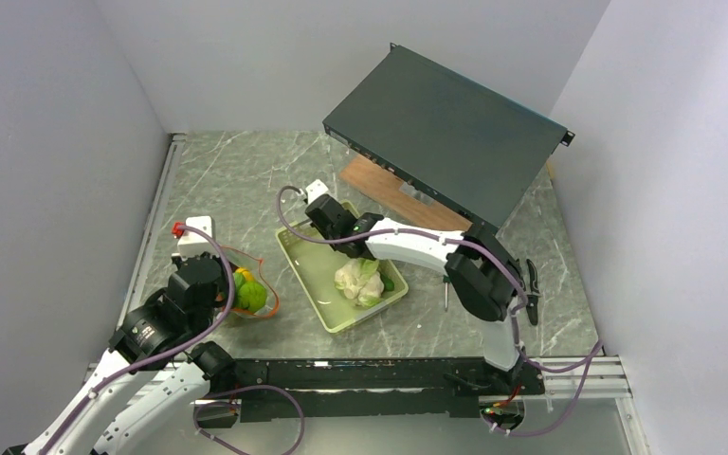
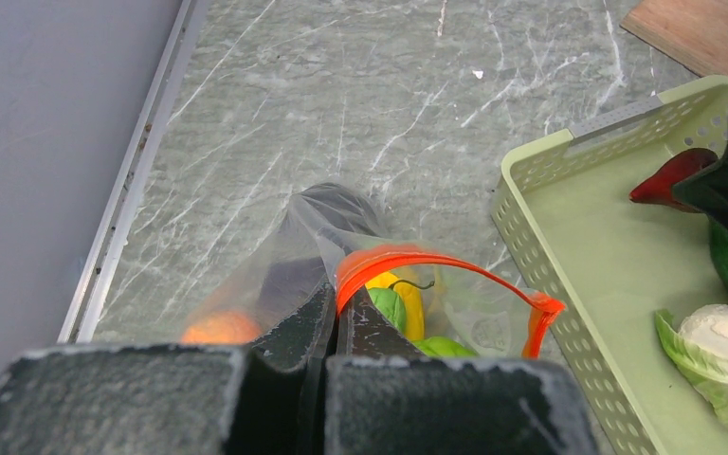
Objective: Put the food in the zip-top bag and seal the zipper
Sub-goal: Pick up the fake vegetable from the bin, then place the fake vegetable in the zipper food storage bag.
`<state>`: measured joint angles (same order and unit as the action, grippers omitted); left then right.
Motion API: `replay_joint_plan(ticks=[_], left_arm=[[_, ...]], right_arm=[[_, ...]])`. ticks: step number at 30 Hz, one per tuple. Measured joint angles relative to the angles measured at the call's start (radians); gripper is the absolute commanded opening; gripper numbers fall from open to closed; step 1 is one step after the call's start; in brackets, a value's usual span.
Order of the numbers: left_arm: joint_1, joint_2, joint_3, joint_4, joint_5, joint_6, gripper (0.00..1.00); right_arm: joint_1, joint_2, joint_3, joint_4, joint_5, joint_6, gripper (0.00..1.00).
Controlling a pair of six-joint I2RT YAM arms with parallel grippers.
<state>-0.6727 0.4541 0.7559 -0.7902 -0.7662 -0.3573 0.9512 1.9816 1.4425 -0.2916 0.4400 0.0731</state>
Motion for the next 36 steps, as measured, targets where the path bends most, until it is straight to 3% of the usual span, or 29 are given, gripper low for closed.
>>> replay_joint_plan(ticks=[11, 24, 31, 36], left_arm=[[0.000, -0.017, 0.000, -0.001, -0.001, -0.003, 0.00], [0.000, -0.012, 0.000, -0.001, -0.002, -0.003, 0.00], [0.000, -0.012, 0.000, -0.001, -0.002, -0.003, 0.00], [0.000, -0.012, 0.000, -0.001, -0.002, -0.003, 0.00]], right_arm=[[0.001, -0.082, -0.044, -0.014, -0.123, 0.085, 0.00], [0.098, -0.429, -0.182, 0.094, -0.417, 0.262, 0.00], [0.231, -0.434, -0.180, 0.179, -0.497, 0.304, 0.00], [0.240, -0.376, -0.119, 0.204, -0.528, 0.330, 0.00]])
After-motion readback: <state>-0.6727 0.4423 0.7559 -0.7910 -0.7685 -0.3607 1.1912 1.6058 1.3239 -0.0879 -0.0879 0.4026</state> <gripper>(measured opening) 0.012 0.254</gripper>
